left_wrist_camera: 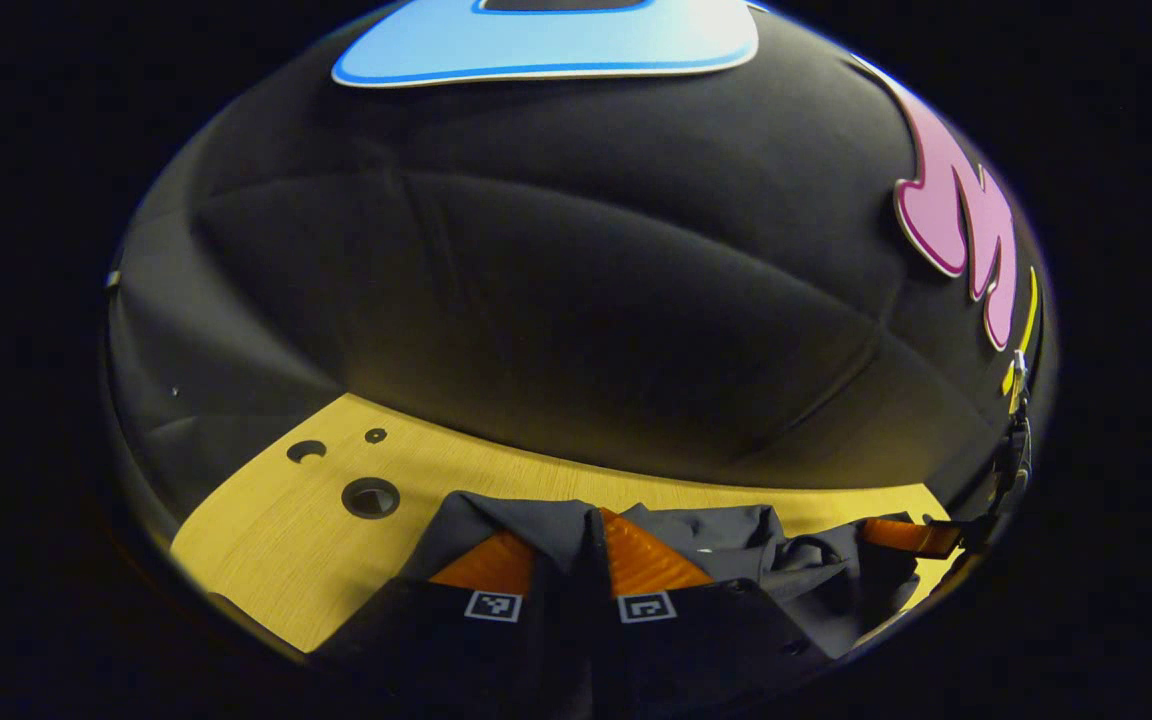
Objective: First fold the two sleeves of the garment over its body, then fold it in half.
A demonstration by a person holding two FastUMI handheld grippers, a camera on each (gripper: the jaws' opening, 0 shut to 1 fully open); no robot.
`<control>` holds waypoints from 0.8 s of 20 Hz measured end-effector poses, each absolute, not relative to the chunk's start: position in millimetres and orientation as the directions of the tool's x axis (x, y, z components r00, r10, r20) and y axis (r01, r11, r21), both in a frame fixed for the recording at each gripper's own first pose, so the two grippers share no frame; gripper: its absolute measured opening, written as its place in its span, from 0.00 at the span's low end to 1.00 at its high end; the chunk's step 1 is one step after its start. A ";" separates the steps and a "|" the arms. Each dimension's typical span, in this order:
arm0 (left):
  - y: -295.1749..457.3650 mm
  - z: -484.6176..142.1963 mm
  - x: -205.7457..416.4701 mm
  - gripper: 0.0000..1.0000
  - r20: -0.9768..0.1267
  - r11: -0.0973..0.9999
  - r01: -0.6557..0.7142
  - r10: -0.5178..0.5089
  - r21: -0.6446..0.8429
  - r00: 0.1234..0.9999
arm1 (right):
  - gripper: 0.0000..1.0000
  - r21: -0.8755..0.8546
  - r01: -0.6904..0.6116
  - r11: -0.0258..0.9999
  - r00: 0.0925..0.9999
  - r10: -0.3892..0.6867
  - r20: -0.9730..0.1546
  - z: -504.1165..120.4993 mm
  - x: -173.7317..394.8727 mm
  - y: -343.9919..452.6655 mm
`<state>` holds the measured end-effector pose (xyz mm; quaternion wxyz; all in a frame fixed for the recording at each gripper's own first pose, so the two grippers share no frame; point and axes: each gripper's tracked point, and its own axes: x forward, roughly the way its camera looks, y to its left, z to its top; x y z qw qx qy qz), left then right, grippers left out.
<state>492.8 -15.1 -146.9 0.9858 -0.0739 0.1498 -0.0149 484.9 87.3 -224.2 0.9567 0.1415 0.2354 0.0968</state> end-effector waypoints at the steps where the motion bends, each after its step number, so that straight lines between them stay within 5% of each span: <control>1: -18.1 -144.7 492.0 0.23 -0.294 0.990 0.008 -0.050 -0.144 0.955 | 0.16 0.316 -0.117 0.941 0.867 0.252 -0.430 -226.5 484.6 86.3; 3: -19.5 -138.8 486.7 0.49 -0.294 0.993 0.005 -0.040 -0.121 0.955 | 0.29 0.304 -0.125 0.944 0.865 0.254 -0.433 -224.8 479.5 83.4; 4: -19.1 -133.4 483.5 0.63 -0.292 0.994 0.001 -0.033 -0.109 0.956 | 0.50 0.289 -0.129 0.949 0.866 0.250 -0.433 -221.5 476.0 80.2; 6: -25.8 -121.0 475.5 0.72 -0.284 0.992 0.007 -0.042 -0.124 0.958 | 0.92 0.247 -0.123 0.961 0.878 0.222 -0.424 -208.4 468.6 67.3; 8: -22.1 -116.8 461.2 0.96 -0.278 0.991 0.000 -0.037 -0.134 0.960 | 0.98 0.234 -0.122 0.965 0.889 0.211 -0.407 -191.3 457.5 58.8; 16: 14.2 -28.4 372.3 0.96 -0.160 0.992 -0.075 0.058 -0.099 0.985 | 0.98 0.158 -0.054 0.986 0.944 0.102 -0.313 -121.6 370.5 4.7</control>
